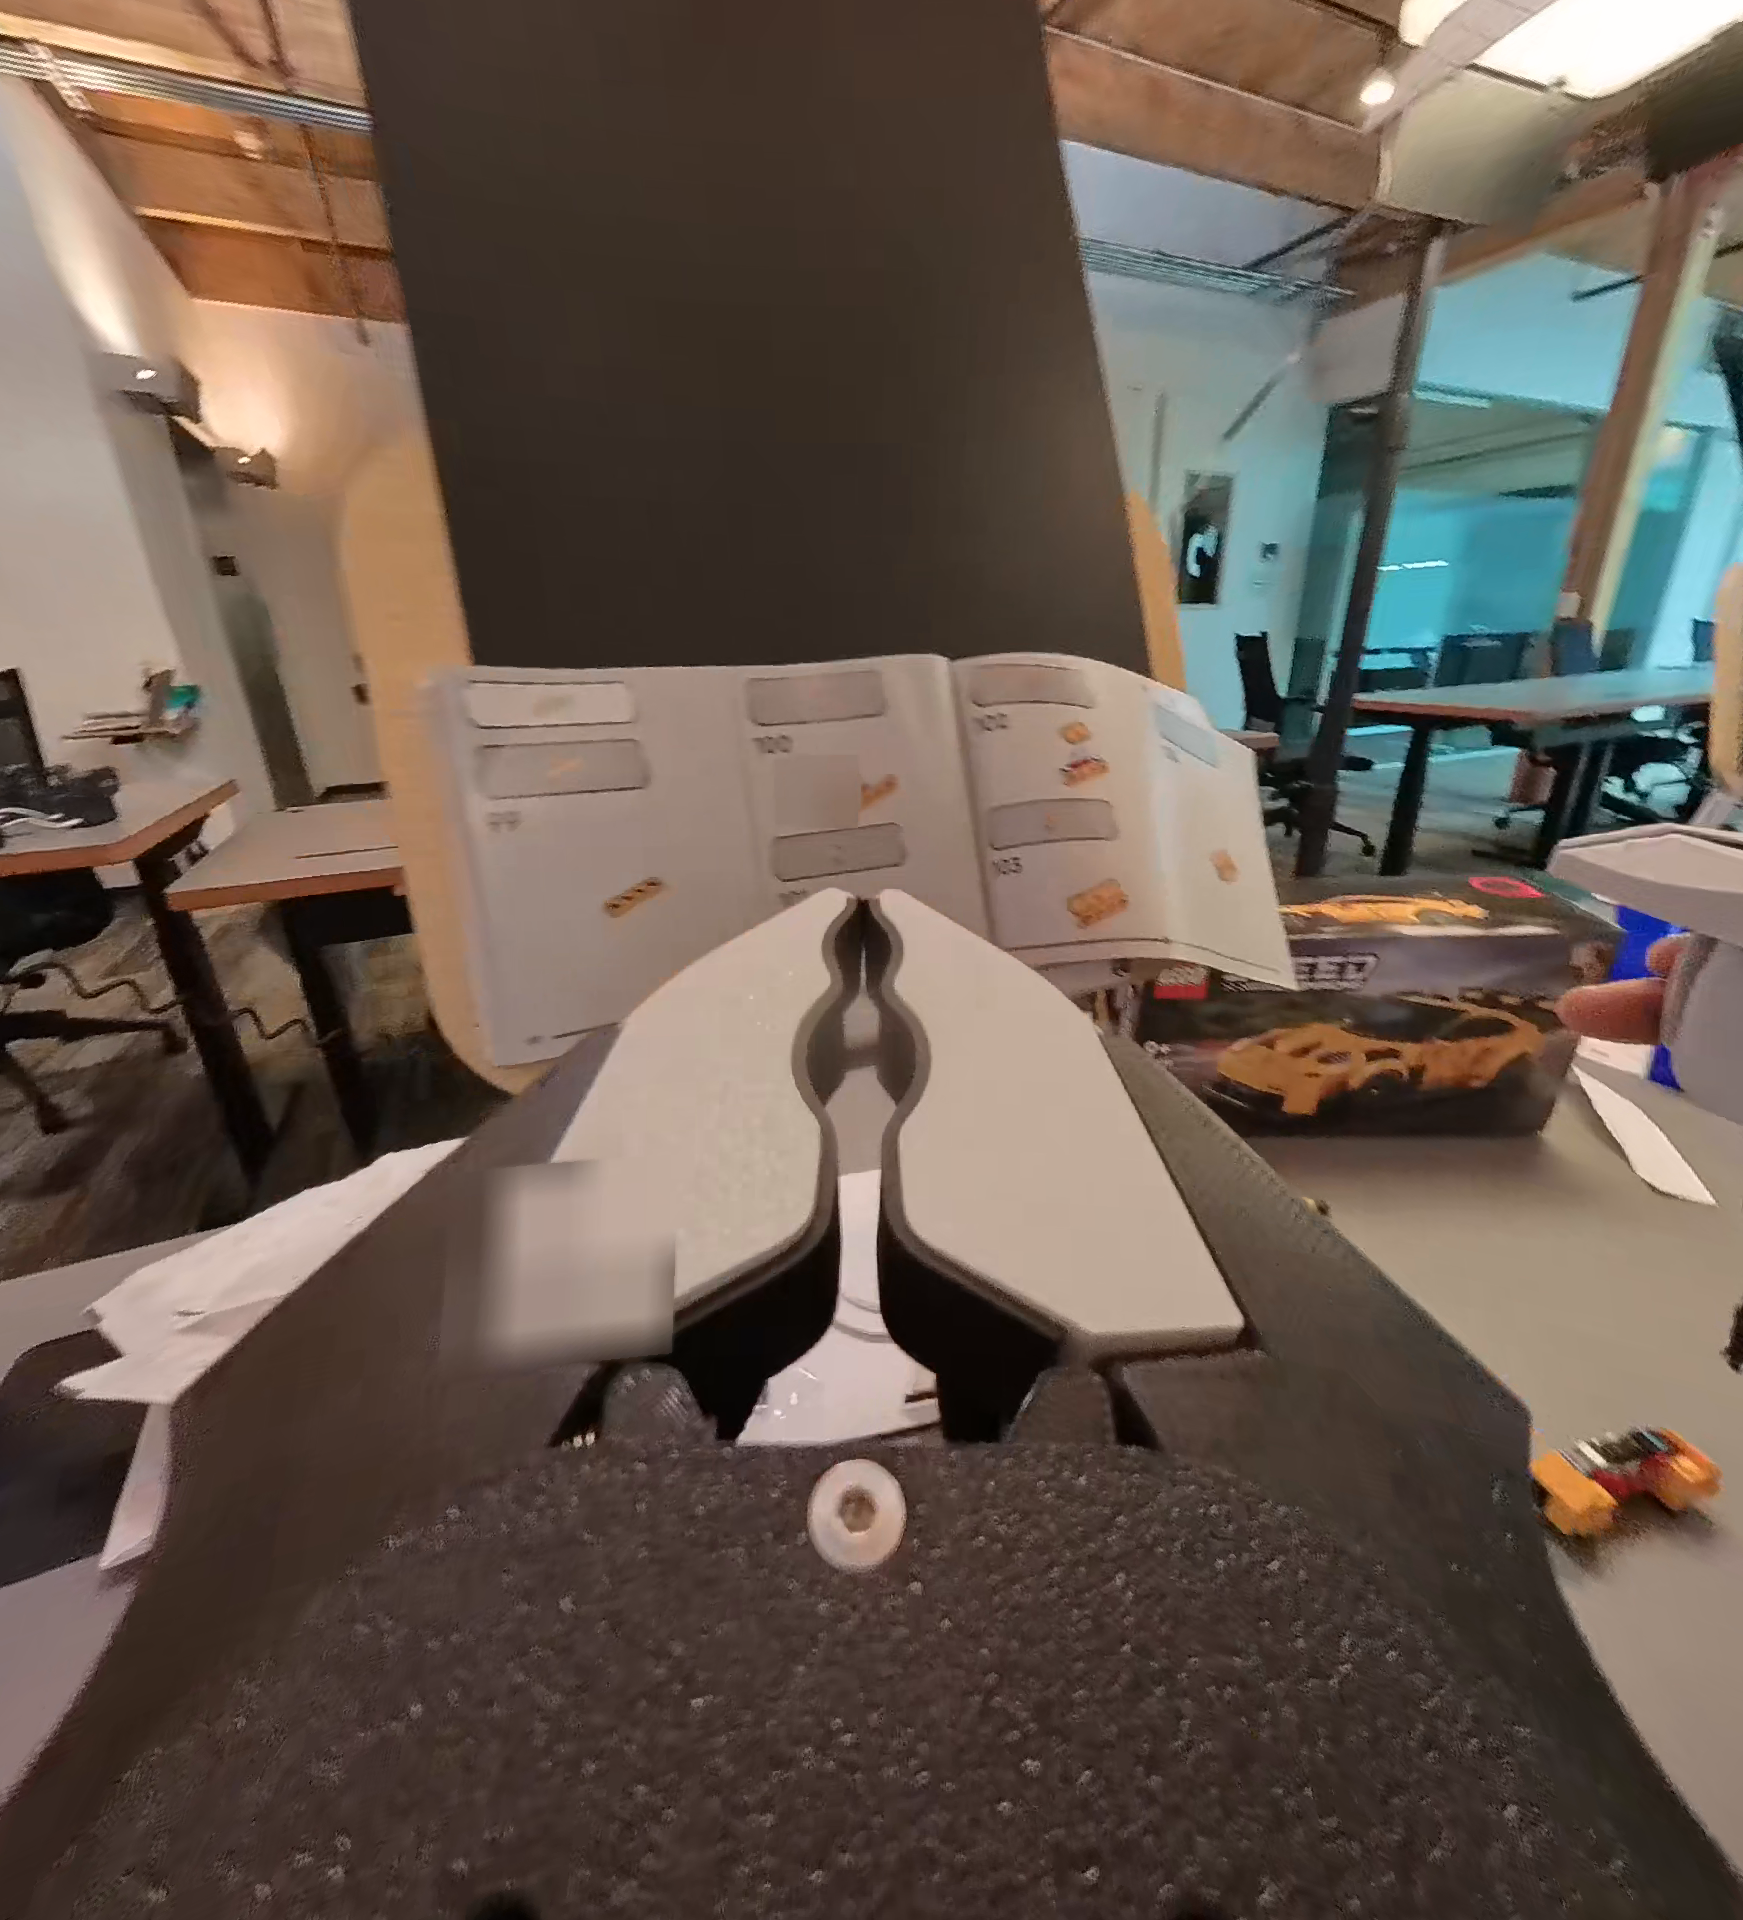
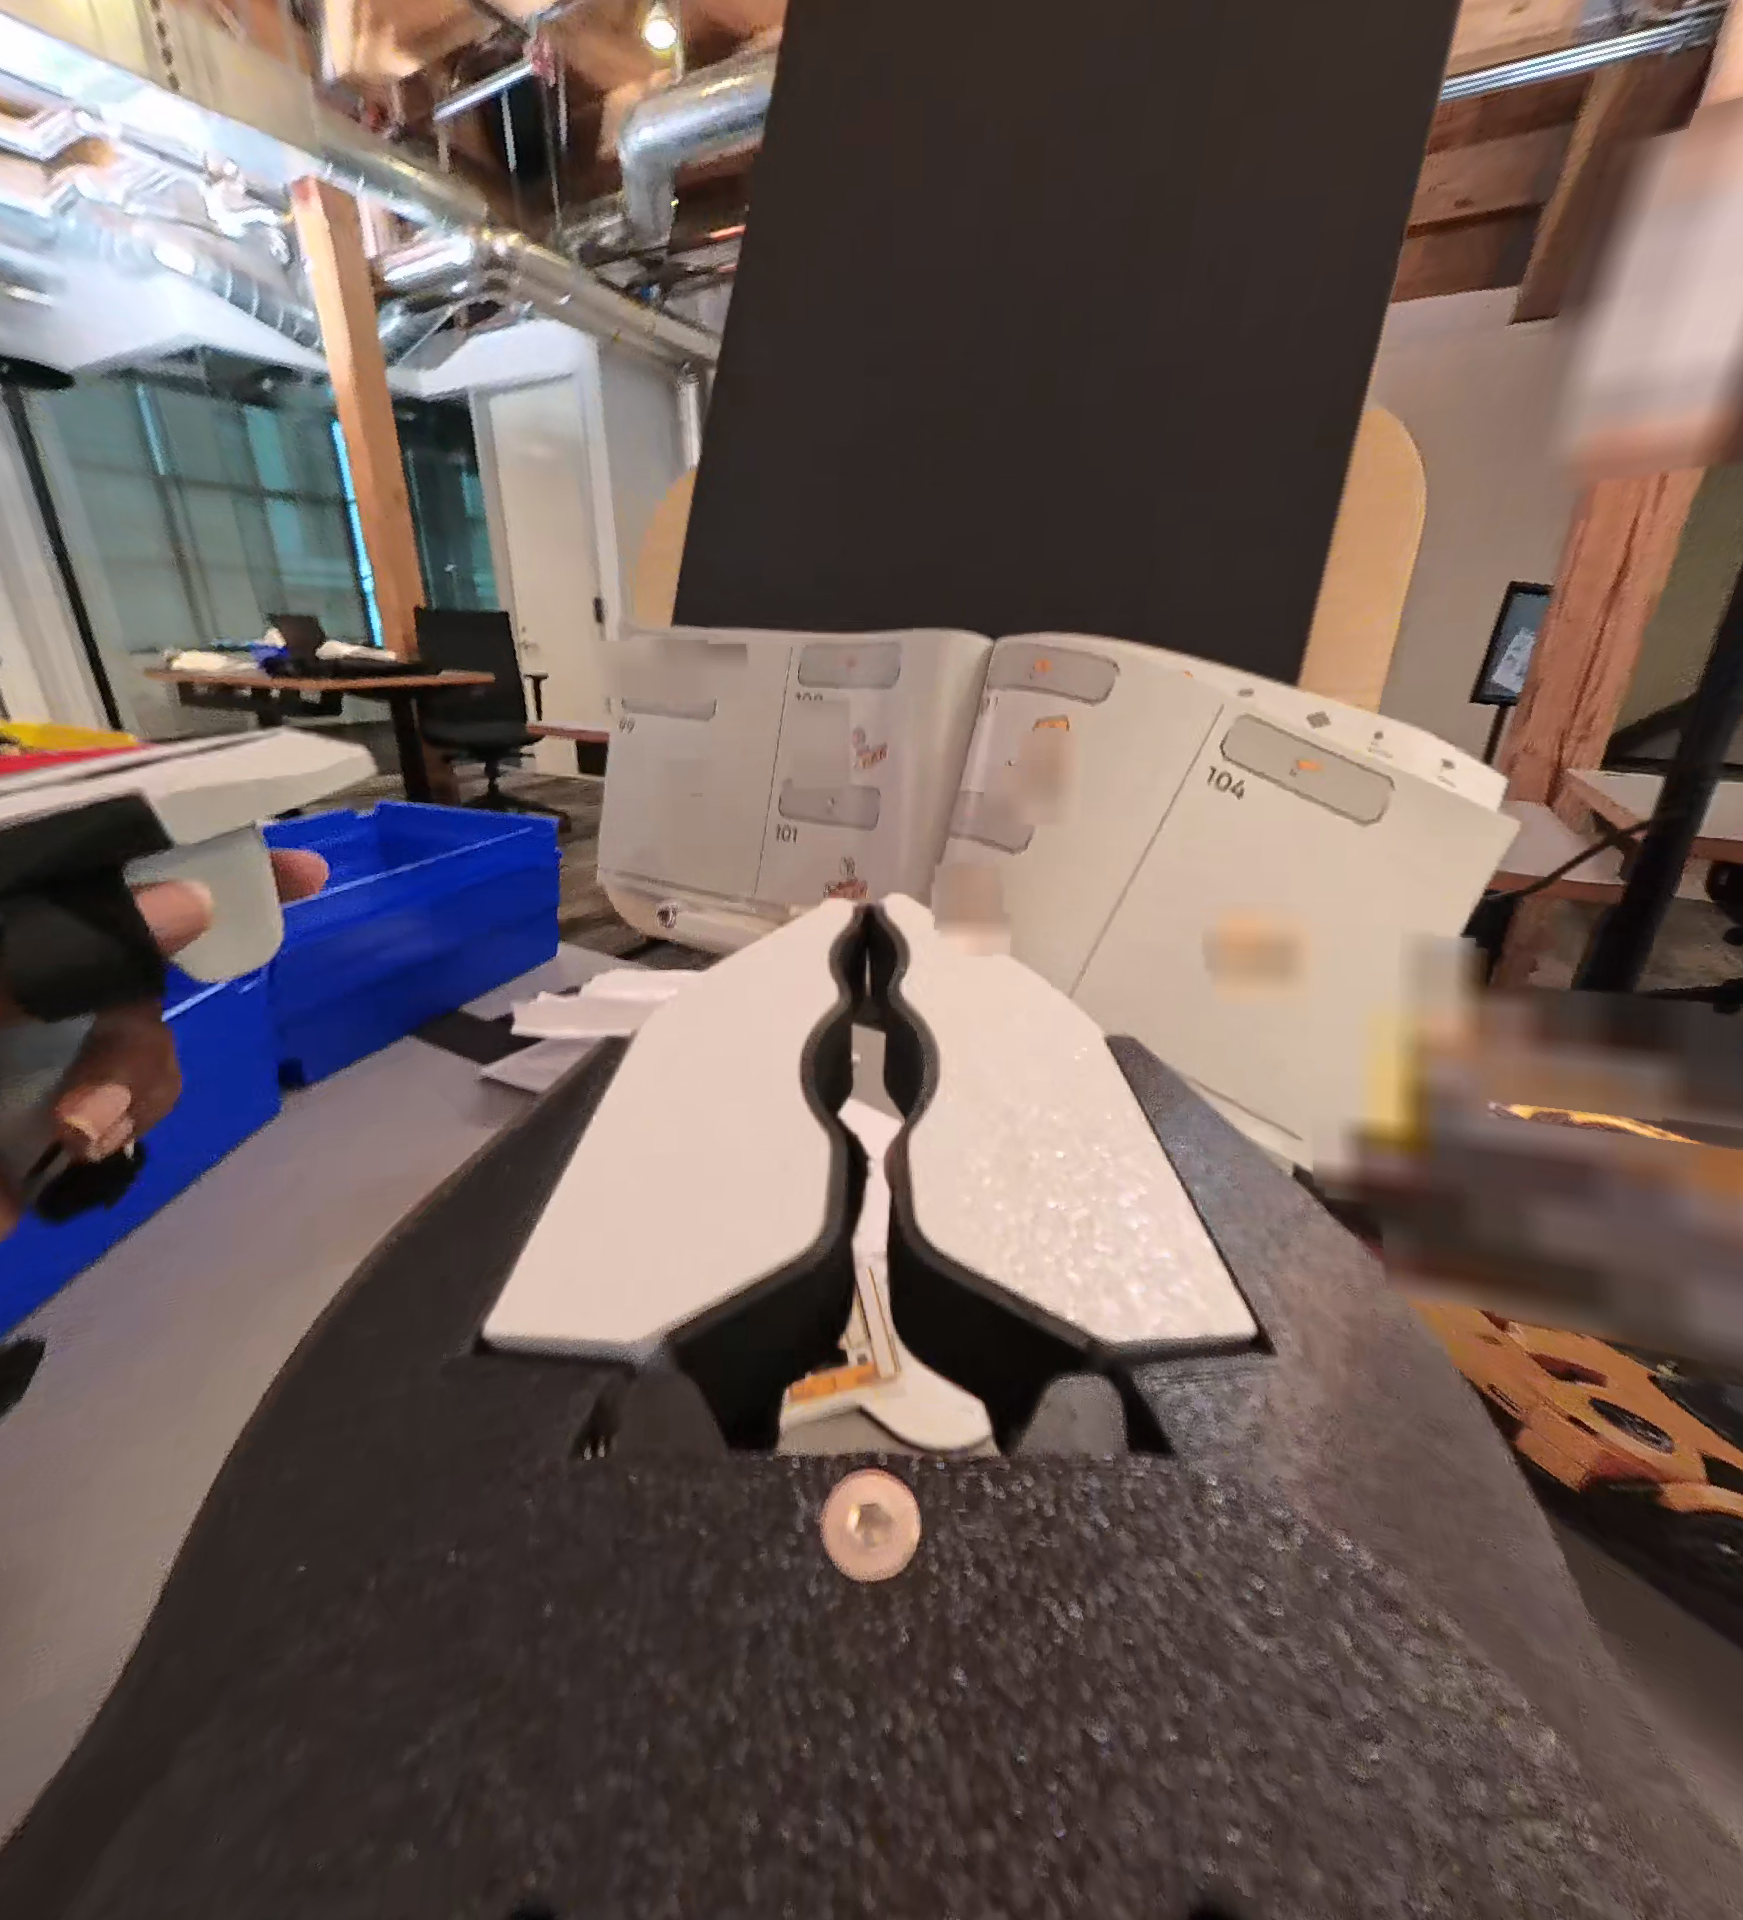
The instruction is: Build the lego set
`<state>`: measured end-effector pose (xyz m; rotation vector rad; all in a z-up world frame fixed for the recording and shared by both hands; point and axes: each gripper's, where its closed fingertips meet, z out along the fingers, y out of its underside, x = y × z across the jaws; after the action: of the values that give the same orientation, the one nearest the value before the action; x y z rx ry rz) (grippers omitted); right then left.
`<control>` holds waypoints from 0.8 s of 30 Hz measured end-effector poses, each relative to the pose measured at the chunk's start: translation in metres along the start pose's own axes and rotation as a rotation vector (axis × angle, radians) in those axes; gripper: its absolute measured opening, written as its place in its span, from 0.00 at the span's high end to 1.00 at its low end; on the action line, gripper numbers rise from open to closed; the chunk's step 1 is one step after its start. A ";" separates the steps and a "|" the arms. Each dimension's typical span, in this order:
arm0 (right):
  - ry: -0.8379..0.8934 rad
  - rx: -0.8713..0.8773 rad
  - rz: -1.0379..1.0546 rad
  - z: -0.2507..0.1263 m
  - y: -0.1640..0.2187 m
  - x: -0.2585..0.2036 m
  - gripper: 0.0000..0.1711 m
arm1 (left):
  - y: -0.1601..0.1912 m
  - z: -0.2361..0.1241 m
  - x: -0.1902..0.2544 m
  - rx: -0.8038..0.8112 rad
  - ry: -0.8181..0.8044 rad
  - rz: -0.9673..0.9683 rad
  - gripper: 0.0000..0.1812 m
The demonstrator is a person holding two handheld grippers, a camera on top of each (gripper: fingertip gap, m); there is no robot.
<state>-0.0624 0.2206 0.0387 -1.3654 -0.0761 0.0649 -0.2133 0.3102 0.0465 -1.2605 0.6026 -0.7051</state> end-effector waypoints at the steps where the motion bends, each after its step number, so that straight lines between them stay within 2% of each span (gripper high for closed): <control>1: 0.017 0.009 0.005 0.005 -0.005 -0.002 1.00 | -0.002 0.002 -0.007 0.002 -0.025 -0.004 1.00; 5: 0.073 0.027 -0.010 0.018 -0.008 -0.008 1.00 | 0.001 0.025 -0.036 -0.042 -0.124 0.001 1.00; 14: 0.041 -0.061 0.003 0.024 0.040 0.000 1.00 | 0.026 0.100 -0.088 -0.075 -0.234 -0.007 1.00; 18: 0.010 -0.081 0.038 0.027 0.050 -0.004 1.00 | 0.035 0.106 -0.098 -0.063 -0.242 0.018 1.00; 24: -0.021 -0.079 0.007 0.028 0.055 -0.013 1.00 | 0.029 0.100 -0.099 -0.025 -0.226 0.008 1.00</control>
<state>-0.0781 0.2577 -0.0092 -1.4440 -0.0924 0.0824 -0.1992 0.4533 0.0414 -1.3386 0.4314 -0.5401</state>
